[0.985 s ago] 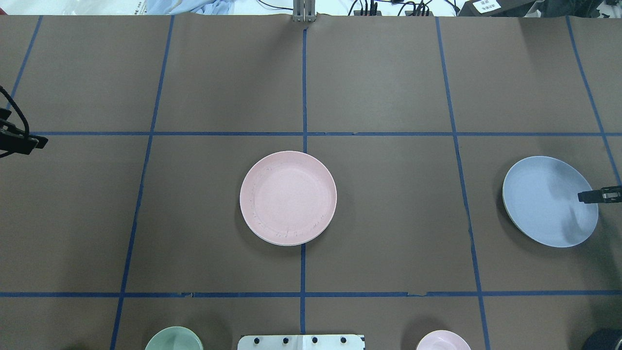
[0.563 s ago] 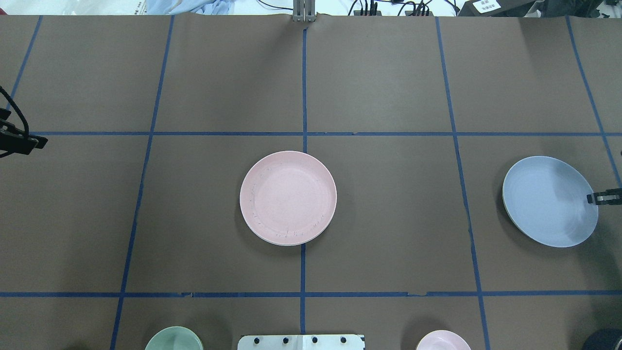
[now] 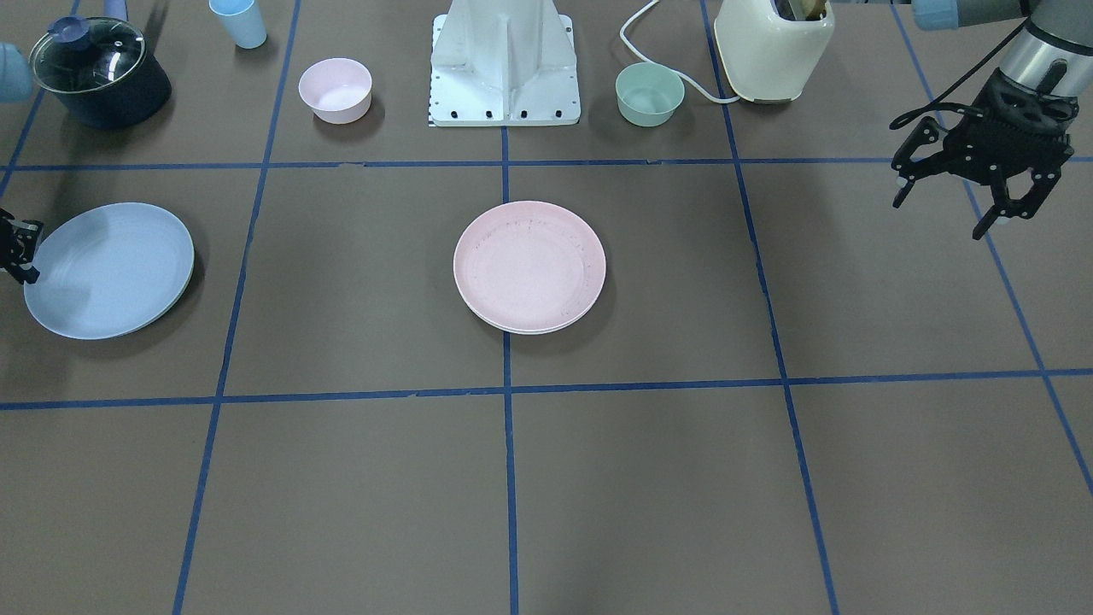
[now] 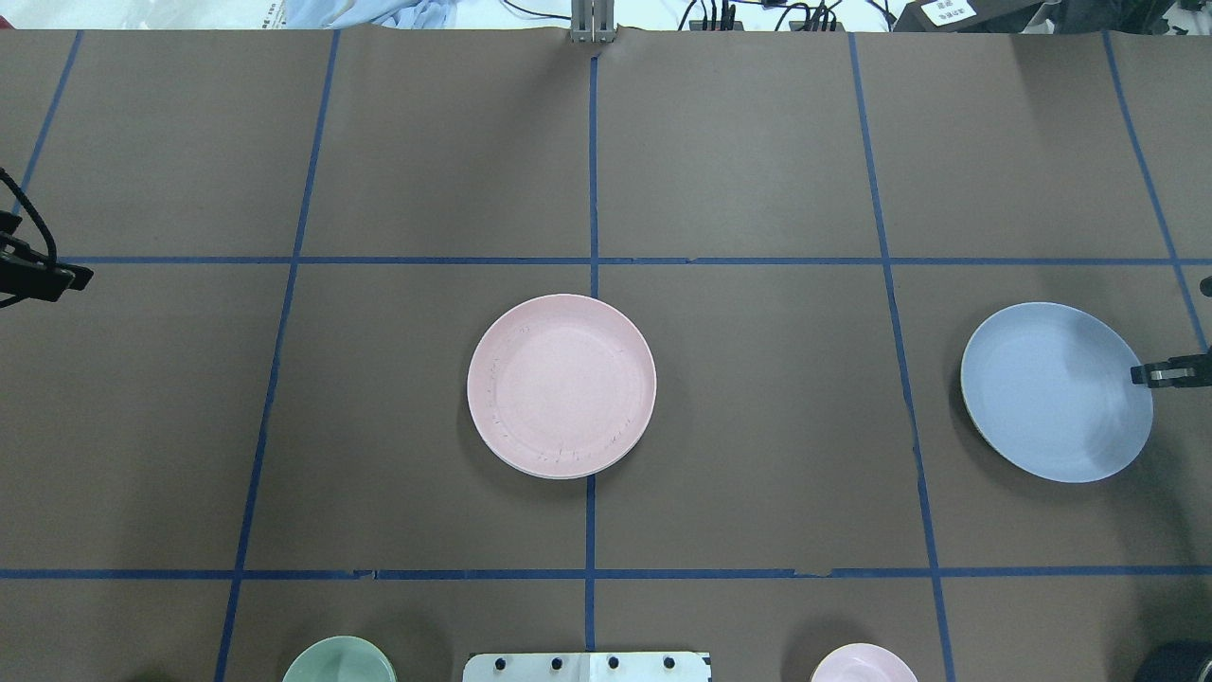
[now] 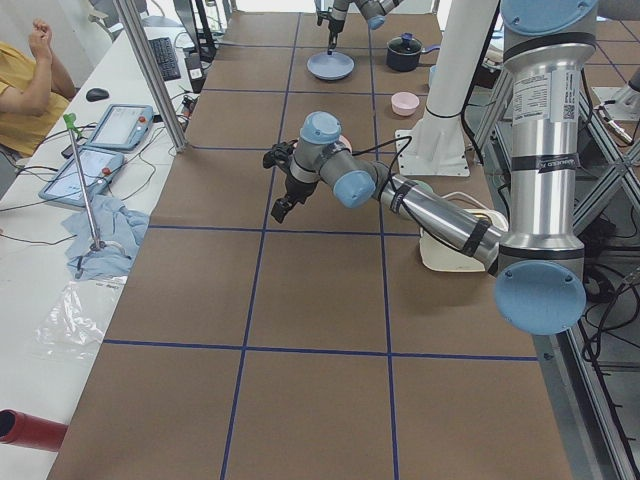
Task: Stack three plates with pink and blue
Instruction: 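Lift the light blue plate with the right gripper and carry it over the pink plate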
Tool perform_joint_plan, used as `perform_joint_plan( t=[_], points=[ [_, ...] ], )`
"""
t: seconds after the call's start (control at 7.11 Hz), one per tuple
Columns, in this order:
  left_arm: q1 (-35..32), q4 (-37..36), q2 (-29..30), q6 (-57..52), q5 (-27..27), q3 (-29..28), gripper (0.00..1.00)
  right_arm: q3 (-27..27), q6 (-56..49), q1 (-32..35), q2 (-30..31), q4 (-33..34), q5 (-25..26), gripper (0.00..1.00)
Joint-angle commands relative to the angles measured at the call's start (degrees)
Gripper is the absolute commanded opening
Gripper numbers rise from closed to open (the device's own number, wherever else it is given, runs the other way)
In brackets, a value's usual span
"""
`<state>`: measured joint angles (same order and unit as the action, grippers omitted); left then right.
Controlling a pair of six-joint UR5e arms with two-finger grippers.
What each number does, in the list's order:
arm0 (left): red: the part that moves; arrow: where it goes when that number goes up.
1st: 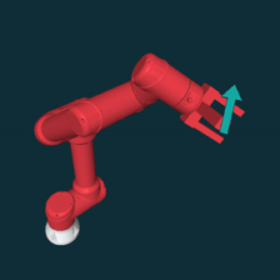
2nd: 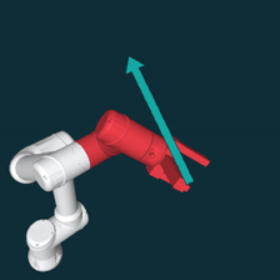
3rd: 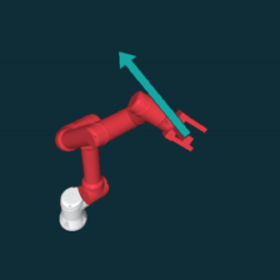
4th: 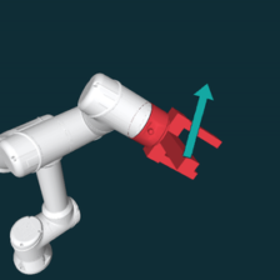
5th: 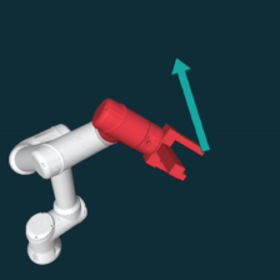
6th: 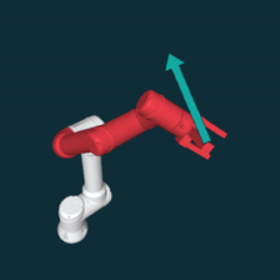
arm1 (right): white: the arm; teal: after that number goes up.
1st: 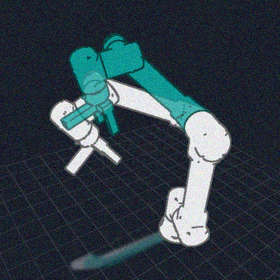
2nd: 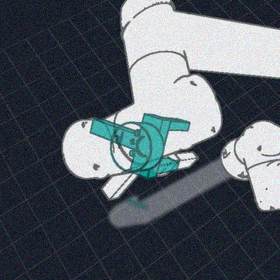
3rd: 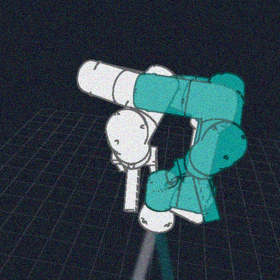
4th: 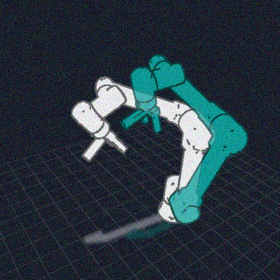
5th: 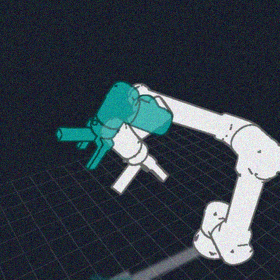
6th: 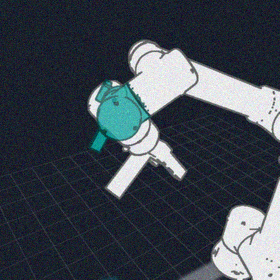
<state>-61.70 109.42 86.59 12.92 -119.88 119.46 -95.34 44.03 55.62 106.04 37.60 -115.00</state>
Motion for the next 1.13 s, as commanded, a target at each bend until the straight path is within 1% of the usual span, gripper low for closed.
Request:
perform_joint_plan(
  t=[0.0,0.14,0.28,0.42,0.56,0.7,0.84,0.99],
  points=[
    [0.0,0.0,0.0,0.0,0.0,-0.1,1.0,-5.6,0.4,0.2,-0.3,0.9,-2.1,0.0],
    [0.0,0.0,0.0,0.1,0.0,-0.1,1.0,-7.9,0.6,0.2,-0.6,0.9,-3.4,0.0],
    [0.0,0.0,0.0,0.1,0.0,-0.1,1.0,-10.0,5.4,0.2,-3.0,1.1,-4.3,0.0],
    [0.0,0.0,0.0,0.1,0.0,-0.1,1.0,-10.7,15.1,-0.1,-8.3,1.8,-4.8,0.0],
    [0.0,0.0,0.0,0.1,0.0,-0.1,1.0,-10.9,19.6,-3.1,-12.4,2.0,-3.8,0.0],
    [0.0,0.0,0.1,0.1,0.0,-0.1,1.0,-10.9,22.1,-6.1,-16.9,3.3,-2.3,0.0],
    [0.0,0.0,0.0,0.1,0.0,-0.1,1.0,-11.7,26.9,-10.1,-21.9,8.0,1.3,0.0],
    [0.0,0.0,0.0,0.1,0.0,-0.2,1.0,-13.4,29.2,-15.3,-26.5,14.5,7.1,0.0]
  ],
)
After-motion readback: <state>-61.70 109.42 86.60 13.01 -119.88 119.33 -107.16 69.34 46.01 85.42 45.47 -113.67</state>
